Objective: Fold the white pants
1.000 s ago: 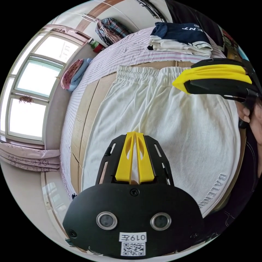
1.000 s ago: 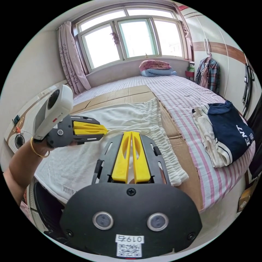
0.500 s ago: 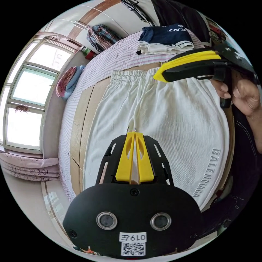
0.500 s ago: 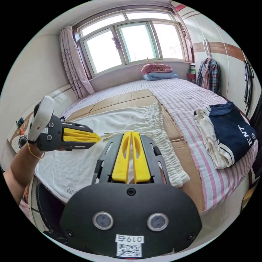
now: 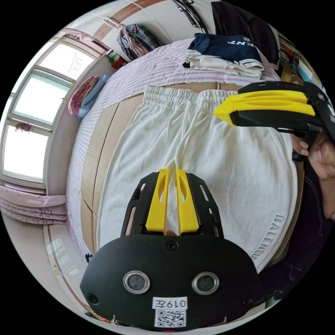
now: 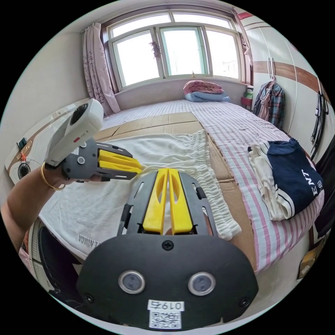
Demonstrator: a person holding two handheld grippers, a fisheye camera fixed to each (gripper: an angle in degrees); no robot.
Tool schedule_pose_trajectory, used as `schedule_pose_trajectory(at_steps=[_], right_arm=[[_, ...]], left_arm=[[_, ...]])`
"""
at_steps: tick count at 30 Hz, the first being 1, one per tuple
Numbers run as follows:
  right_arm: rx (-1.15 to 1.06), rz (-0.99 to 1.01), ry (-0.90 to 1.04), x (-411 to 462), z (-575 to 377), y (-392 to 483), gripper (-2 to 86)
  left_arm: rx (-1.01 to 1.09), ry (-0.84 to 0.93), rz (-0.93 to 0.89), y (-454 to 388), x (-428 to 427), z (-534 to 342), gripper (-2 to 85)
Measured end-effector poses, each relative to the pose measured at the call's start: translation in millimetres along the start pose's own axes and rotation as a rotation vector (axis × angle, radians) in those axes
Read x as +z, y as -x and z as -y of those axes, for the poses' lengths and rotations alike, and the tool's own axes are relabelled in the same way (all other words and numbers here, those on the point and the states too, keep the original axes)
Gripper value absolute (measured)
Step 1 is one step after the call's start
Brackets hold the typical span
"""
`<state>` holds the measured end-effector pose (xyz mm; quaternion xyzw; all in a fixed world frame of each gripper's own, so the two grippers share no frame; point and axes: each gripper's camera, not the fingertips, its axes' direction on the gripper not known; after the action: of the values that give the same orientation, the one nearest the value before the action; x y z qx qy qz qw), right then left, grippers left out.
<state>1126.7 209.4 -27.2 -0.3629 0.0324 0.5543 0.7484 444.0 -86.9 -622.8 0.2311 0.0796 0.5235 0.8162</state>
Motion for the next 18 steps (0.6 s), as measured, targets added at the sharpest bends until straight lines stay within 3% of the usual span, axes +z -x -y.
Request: schedule_pose_trajectory(at_steps=[18], right_arm=[[0.012, 0.062, 0.008, 8, 8, -16, -1.0]], left_arm=[[-0.055, -0.059, -0.105, 39, 22, -41, 1.2]])
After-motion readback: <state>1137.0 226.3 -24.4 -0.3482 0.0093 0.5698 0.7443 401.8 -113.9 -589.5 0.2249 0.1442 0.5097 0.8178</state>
